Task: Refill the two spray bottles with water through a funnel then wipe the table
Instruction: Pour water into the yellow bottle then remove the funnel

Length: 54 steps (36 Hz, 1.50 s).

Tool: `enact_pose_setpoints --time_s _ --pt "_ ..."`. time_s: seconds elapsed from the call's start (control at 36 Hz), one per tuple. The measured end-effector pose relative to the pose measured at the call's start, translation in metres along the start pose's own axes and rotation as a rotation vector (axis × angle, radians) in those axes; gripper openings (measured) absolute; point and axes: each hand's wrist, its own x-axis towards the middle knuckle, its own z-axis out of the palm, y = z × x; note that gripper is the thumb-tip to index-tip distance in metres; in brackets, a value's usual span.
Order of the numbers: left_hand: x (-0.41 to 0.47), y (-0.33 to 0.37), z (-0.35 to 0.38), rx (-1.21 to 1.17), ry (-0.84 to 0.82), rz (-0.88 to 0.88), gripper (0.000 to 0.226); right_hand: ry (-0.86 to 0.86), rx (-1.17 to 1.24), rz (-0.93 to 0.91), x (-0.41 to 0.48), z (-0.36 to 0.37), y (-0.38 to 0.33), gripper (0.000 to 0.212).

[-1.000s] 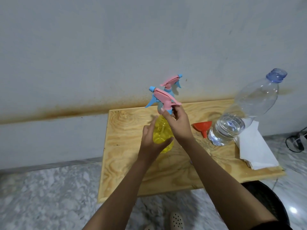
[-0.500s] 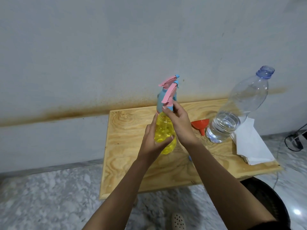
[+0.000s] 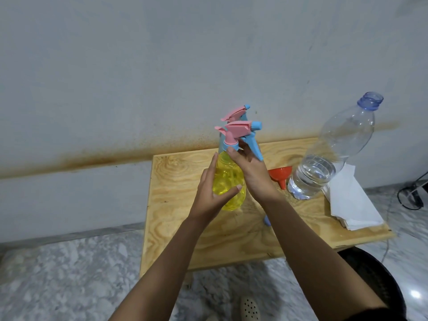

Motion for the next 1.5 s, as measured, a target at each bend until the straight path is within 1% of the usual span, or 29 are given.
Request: enact_pose_setpoints --time_s 0.11,0.22,0.31,0.36,0.42,0.47,0.53,0.58,0.67,0.78,0.81,0.86,0.92,0.94,1.0,1.06,1.08,1.14,1.19,1.22,1.33,1.39,1.5 --pt "0.001 0.001 -0.002 -0.012 -0.009 -0.004 0.091 -0.043 -0.071 -0.031 0.002 -0.002 -0.003 0.037" --pt "0.002 0.003 -0.004 0.001 -0.012 0.010 0.091 -0.036 0.014 -0.016 0.006 0.000 -0.003 0.036" --pt "0.002 0.006 -0.006 -0.002 -0.015 0.023 0.090 -0.090 -0.034 -0.006 0.008 -0.003 -0.004 0.028" --pt "0.002 0.008 -0.007 -0.006 -0.020 0.038 0.084 -0.063 0.003 -0.022 0.009 -0.002 -0.006 0.023" --pt "0.002 0.009 -0.009 -0.010 -0.022 0.041 0.083 -0.024 0.067 -0.027 0.009 0.000 -0.007 0.029" --pt "0.003 0.009 -0.010 -0.019 -0.029 0.036 0.087 -0.044 0.083 -0.015 0.011 0.000 -0.009 0.031" --pt "0.003 0.008 -0.011 -0.025 -0.035 0.028 0.088 -0.089 0.045 -0.008 0.011 -0.001 -0.012 0.027" --pt "0.003 0.009 -0.012 -0.031 -0.041 0.032 0.087 -0.077 0.041 -0.014 0.012 -0.002 -0.013 0.021" --pt "0.004 0.012 -0.013 -0.023 -0.050 0.042 0.086 -0.041 0.060 -0.018 0.012 -0.002 -0.015 0.025" --pt "0.002 0.014 -0.014 -0.028 -0.081 0.046 0.085 -0.135 -0.034 0.007 0.011 -0.001 -0.023 0.028" --pt "0.002 0.012 -0.014 -0.030 -0.086 0.043 0.085 -0.129 -0.054 -0.001 0.012 -0.001 -0.024 0.026" --pt "0.002 0.010 -0.015 -0.011 -0.098 0.038 0.085 -0.045 -0.087 -0.029 0.011 0.002 -0.024 0.024" --pt "0.001 0.010 -0.015 0.019 -0.110 0.029 0.084 0.059 -0.100 -0.046 0.011 0.004 -0.020 0.034" --pt "0.000 0.010 -0.015 0.023 -0.108 0.026 0.084 0.081 -0.075 -0.038 0.010 0.004 -0.018 0.039" --pt "0.000 0.011 -0.015 0.018 -0.084 0.022 0.083 0.058 0.017 0.010 0.010 0.002 -0.018 0.044" --pt "0.000 0.012 -0.016 0.004 -0.057 0.027 0.083 0.000 0.046 0.031 0.010 -0.003 -0.018 0.036" --pt "0.000 0.011 -0.016 0.001 -0.054 0.030 0.083 -0.012 0.043 0.028 0.009 -0.004 -0.018 0.028" --pt "0.000 0.011 -0.015 0.004 -0.055 0.030 0.084 0.021 0.054 0.014 0.009 -0.005 -0.018 0.010" --pt "0.000 0.012 -0.014 0.004 -0.046 0.024 0.083 0.072 0.074 0.015 0.009 -0.003 -0.018 0.014" --pt "0.000 0.012 -0.014 0.002 -0.047 0.022 0.082 0.061 0.061 0.020 0.009 -0.003 -0.018 0.014" --pt "0.002 0.013 -0.013 -0.018 -0.069 0.030 0.079 -0.083 -0.105 0.001 0.004 -0.001 -0.024 0.026" --pt "0.002 0.014 -0.013 -0.023 -0.080 0.033 0.076 -0.062 -0.130 -0.014 0.004 -0.001 -0.025 0.024" --pt "0.003 0.013 -0.010 0.000 -0.061 0.026 0.076 0.040 -0.203 -0.044 0.005 0.001 -0.025 0.015"
